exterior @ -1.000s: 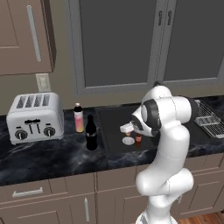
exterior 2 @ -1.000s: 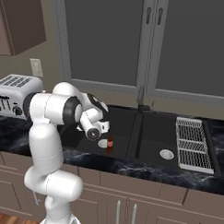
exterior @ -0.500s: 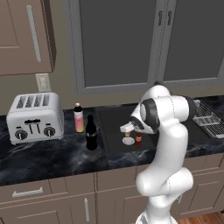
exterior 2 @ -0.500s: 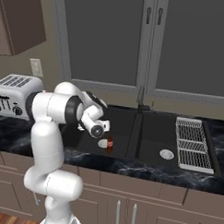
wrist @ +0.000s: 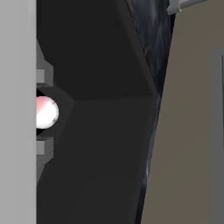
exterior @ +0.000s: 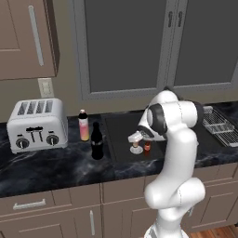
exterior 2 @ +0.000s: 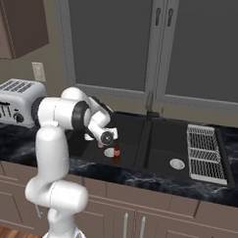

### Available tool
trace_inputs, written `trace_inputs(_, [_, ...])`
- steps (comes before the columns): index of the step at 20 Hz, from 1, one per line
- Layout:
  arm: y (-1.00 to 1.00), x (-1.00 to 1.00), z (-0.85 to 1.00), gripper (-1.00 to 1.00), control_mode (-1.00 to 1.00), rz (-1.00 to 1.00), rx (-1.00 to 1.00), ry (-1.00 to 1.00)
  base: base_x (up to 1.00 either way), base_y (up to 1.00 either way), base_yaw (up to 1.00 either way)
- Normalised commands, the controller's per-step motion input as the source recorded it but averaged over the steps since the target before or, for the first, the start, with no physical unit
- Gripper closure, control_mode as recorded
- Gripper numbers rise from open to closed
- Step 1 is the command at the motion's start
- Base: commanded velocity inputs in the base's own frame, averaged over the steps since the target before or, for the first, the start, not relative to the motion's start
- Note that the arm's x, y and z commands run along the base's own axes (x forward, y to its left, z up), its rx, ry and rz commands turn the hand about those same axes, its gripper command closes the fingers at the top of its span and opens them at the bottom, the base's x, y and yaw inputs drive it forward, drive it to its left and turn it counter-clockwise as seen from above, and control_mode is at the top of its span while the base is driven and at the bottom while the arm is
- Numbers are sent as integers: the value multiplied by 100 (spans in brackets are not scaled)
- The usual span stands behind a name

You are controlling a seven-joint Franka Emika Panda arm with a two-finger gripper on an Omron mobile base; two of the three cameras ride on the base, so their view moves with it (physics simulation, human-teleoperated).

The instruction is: Place the large bottle from the dining counter next to the other large bottle outside the sink, and place the small bottle from the dining counter next to the other small bottle inside the sink.

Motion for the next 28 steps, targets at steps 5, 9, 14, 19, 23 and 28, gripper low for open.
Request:
trace_inputs(5, [6, 0, -35, 100, -100, 6, -6, 0, 0, 0, 0])
trace_inputs(9, [8, 0, -21, 100, -100, 6, -3, 0, 0, 0, 0])
trace_inputs(14, [8, 1, -20, 100, -100, 7, -2, 0, 0, 0, 0])
trace_inputs(19, [9, 5, -24, 100, -100, 7, -3, 0, 0, 0, 0])
trace_inputs(23, [16, 2, -32, -100, -100, 6, -7, 0, 0, 0, 0])
trace_inputs(28, [3, 0, -27, -100, -100, 5, -6, 0, 0, 0, 0])
